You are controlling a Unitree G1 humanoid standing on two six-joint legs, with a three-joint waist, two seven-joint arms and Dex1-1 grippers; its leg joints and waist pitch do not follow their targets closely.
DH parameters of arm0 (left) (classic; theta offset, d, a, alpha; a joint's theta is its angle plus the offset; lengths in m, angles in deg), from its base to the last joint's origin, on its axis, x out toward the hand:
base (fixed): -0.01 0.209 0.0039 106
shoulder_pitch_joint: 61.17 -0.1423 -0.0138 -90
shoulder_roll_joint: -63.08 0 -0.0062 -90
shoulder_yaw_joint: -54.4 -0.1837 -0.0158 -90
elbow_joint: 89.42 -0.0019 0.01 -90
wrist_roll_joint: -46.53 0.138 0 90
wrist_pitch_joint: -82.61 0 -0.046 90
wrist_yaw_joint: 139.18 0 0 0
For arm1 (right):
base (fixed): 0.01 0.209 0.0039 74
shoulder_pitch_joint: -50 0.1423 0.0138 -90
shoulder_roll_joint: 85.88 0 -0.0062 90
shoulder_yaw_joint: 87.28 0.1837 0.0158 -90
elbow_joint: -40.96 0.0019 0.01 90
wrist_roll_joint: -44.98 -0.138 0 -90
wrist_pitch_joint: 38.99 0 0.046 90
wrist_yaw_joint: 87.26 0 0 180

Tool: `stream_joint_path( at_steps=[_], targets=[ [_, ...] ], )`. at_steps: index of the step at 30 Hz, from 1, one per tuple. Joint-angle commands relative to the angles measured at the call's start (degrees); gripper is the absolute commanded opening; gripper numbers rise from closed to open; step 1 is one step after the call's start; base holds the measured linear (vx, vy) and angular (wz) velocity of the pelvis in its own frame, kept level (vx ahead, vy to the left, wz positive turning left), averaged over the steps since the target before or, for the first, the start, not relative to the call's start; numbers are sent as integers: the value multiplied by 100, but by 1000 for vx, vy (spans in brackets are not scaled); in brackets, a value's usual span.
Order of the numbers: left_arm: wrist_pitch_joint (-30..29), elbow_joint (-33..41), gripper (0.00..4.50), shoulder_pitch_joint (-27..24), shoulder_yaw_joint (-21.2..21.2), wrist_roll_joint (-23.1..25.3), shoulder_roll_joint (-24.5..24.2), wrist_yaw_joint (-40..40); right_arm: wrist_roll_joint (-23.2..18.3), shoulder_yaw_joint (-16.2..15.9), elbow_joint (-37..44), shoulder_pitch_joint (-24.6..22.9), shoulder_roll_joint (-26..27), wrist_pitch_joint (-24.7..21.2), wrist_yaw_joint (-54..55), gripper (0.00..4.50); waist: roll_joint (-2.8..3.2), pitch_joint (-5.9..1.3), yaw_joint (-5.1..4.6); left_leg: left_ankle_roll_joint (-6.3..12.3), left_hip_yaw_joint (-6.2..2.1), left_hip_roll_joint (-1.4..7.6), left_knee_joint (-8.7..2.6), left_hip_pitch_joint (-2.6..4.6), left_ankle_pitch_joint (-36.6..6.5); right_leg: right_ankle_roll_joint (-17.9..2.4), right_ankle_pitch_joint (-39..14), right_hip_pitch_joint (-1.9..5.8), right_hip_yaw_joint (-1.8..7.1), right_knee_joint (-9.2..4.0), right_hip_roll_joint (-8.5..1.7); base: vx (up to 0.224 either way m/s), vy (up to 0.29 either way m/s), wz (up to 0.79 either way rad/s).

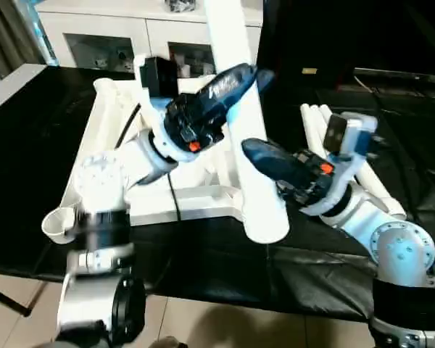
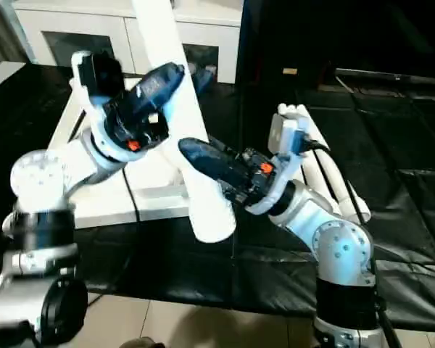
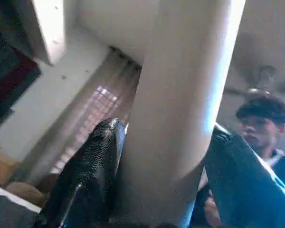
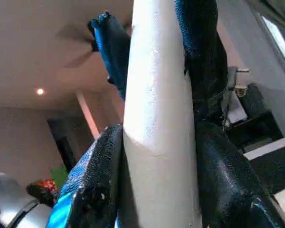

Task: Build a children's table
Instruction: Pick table leg

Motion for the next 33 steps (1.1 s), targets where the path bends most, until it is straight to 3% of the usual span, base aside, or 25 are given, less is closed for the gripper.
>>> stream_joint_path(
  at_steps=[1, 2, 4, 6, 7, 8, 10, 11, 13, 17, 20, 23, 27, 29, 31, 33],
  targets=[
    [-97, 88, 250, 196, -67, -208, -41, -348, 34, 108, -69, -60, -109, -8, 92, 182, 50, -411, 22, 37, -189, 399, -395, 117, -517, -1461, -146, 304, 278, -405, -533, 0, 0, 0],
    [-107, 64, 242, 210, -74, -221, -48, -385, 31, 101, -60, -68, -122, 2, 80, 182, 145, -411, 33, 25, -202, 408, -388, 116, -517, -1483, -157, 294, 276, -393, -546, 0, 0, 0],
    [-126, 30, 222, 232, -80, -245, -57, -425, 41, 93, -50, -74, -136, 18, 66, 182, 80, -405, 11, 37, -188, 400, -391, 110, -542, -1483, -154, 307, 276, -419, -534, 0, 0, 0],
    [-127, -21, 220, 268, -98, -235, -78, -485, 38, 92, -37, -70, -151, 40, 78, 182, 111, -407, 18, 60, -192, 397, -387, 109, -512, -1484, -208, 307, 270, -415, -533, 0, 0, 0],
    [-129, -47, 217, 288, -104, -225, -87, -518, 34, 90, -32, -73, -158, 60, 88, 182, 162, -409, 22, 57, -195, 396, -383, 112, -520, -1475, -253, 301, 269, -418, -535, 0, 0, 0],
    [-132, -63, 214, 301, -107, -219, -92, -539, 33, 88, -30, -76, -163, 74, 93, 182, 132, -404, 15, 63, -192, 397, -386, 104, -512, -1480, -250, 311, 271, -422, -533, 0, 0, 0],
    [-123, -101, 211, 323, -128, -223, -113, -593, 29, 72, -29, -85, -181, 114, 109, 182, 148, -407, 17, 84, -192, 395, -381, 106, -478, -1477, -267, 305, 267, -419, -529, 0, 0, 0],
    [-111, -111, 211, 327, -140, -225, -120, -609, 47, 60, -25, -94, -189, 147, 122, 182, 189, -410, 24, 82, -195, 393, -375, 106, -470, -1474, -292, 306, 267, -417, -535, 0, 0, 0],
    [-95, -124, 211, 333, -148, -222, -126, -622, 121, 39, -16, -110, -195, 222, 155, 182, 169, -409, 12, 88, -196, 396, -381, 101, -469, -1468, -276, 307, 264, -421, -525, 0, 0, 0],
    [62, -125, 211, 313, -173, -92, -162, -542, 354, -23, -43, -120, -212, 357, 283, 182, 186, -407, 9, 114, -193, 389, -376, 95, -480, -1427, -402, 306, 265, -439, -528, 0, 0, 0],
    [261, -117, 208, 271, -197, 111, -226, -459, 638, -88, -181, -66, -254, 439, 493, 252, 198, -410, -3, 74, -202, 393, -388, 96, -486, -1347, -496, 302, 264, -445, -517, 0, 0, 0],
    [577, -113, 198, 181, -299, 513, -411, -329, 1010, -160, -365, -28, -328, 721, 611, 273, 184, -418, -21, 26, -199, 399, -390, 109, -521, -1316, -467, 289, 269, -437, -512, 0, 0, 0],
    [767, -90, 192, 122, -353, 747, -533, -275, 1095, -155, -437, -35, -371, 865, 565, 307, 187, -425, -20, 82, -193, 396, -378, 99, -450, -1353, -297, 295, 270, -420, -516, 0, 0, 0],
    [1071, -64, 187, 78, -448, 1151, -639, -30, 1212, -195, -441, -47, -448, 945, 598, 327, 144, -428, -13, 152, -191, 400, -373, 87, -364, -1402, -186, 297, 268, -409, -523, 0, 0, 0],
    [1168, -54, 186, 68, -487, 1283, -660, 53, 1282, -222, -434, -54, -478, 984, 617, 344, 165, -428, -5, 151, -191, 406, -370, 100, -372, -1396, -231, 291, 270, -407, -528, 0, 0, 0],
    [1547, 71, 185, -12, -762, 1902, -748, 457, 1650, -396, -465, -40, -591, 1022, 851, 360, 77, -423, -7, 142, -191, 411, -382, 89, -333, -1329, -271, 303, 271, -413, -525, 0, 0, 0]
  ],
)
